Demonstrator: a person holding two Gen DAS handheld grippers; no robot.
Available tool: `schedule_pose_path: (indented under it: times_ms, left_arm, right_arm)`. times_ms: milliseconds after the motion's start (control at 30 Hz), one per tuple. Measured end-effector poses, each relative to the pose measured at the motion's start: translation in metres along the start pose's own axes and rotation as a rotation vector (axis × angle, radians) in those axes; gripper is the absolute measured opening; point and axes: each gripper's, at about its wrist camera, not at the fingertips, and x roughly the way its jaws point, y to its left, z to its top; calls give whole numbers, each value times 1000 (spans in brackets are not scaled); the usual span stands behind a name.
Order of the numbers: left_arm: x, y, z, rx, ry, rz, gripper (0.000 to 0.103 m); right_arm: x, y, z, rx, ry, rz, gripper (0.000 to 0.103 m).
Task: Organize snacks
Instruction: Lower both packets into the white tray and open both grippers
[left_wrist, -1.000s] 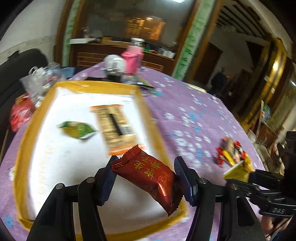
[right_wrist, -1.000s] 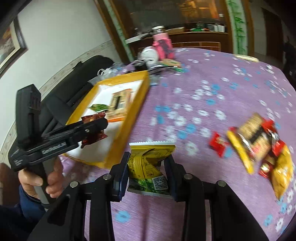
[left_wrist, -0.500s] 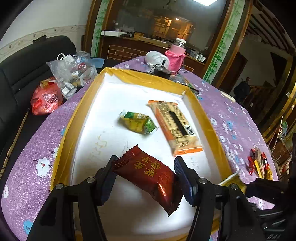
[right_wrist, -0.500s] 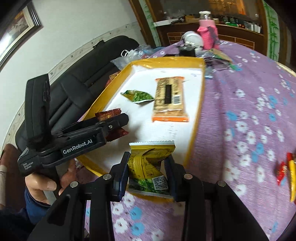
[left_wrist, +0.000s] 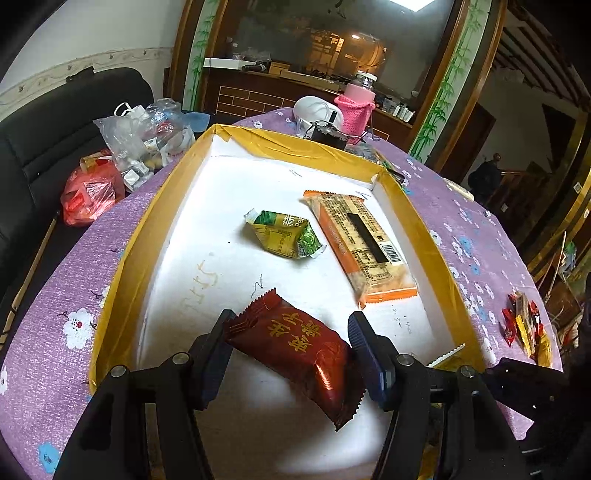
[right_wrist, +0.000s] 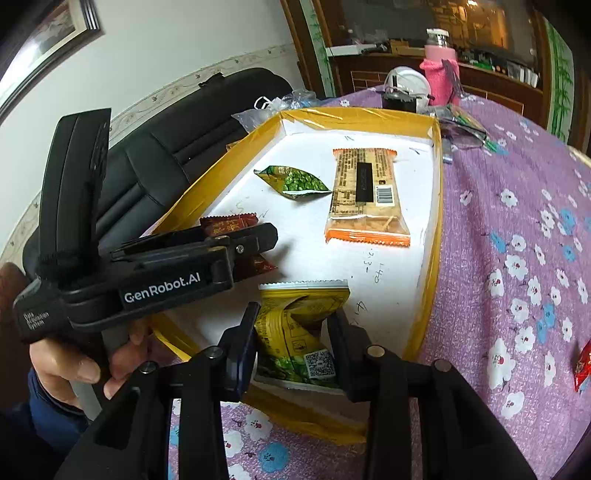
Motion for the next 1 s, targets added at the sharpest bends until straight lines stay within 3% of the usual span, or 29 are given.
schedule_pose_path:
  times_ms: [533, 733, 1000]
  left_arm:
    - [1, -1, 0, -2, 1, 2, 66]
    - [0, 0, 0, -4, -4, -8, 67]
    - [-9, -3, -1, 1, -37, 26, 67]
  right_arm:
    - [-3, -1, -2, -3, -18, 40, 44]
    - [-9, 0, -4, -3, -24, 11, 44]
    - [-38, -23, -7, 102, -42, 33, 44]
